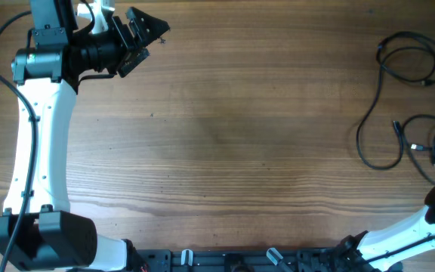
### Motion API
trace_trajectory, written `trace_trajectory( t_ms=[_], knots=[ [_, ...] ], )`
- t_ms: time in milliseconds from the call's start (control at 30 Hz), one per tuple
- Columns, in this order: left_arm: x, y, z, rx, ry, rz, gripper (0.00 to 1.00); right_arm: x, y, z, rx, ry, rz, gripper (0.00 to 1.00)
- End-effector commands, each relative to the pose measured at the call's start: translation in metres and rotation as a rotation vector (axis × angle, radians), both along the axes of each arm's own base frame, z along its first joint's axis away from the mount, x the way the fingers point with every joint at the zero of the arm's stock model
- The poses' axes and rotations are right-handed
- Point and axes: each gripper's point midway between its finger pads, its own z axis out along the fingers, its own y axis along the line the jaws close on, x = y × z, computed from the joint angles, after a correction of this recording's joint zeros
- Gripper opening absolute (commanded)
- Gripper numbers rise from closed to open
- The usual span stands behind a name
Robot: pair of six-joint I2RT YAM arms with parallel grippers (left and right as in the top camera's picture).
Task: Untangle cables
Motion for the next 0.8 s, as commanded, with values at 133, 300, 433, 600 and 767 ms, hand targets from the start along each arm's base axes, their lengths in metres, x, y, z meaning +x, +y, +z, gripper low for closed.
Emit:
trace_trajectory(
  t_ms=[133, 300, 433, 600, 767],
  knots=[
    [-0.002, 0.002, 0.003, 0.009, -0.006, 0.007, 1.0, 0.073, 0.054, 0.008, 0.152, -0.247, 0.514, 1.0],
    [0.0, 0.007, -0.001, 0.035, -0.001, 0.032, 1.0, 0.111, 0.103, 0.047, 0.117, -0.4, 0.878, 1.0],
    [0.003, 0.012, -0.005, 0.065, 0.008, 0.06, 1.0, 0.127, 0.152, 0.093, 0.007, -0.463, 1.129, 1.0],
    [0.003, 0.013, -0.006, 0.072, 0.008, 0.067, 1.0, 0.13, 0.227, 0.151, -0.151, -0.529, 1.399, 1.0],
    [0.003, 0.014, -0.006, 0.072, 0.008, 0.067, 1.0, 0.116, 0.308, 0.197, -0.286, -0.591, 1.644, 1.0]
  ],
)
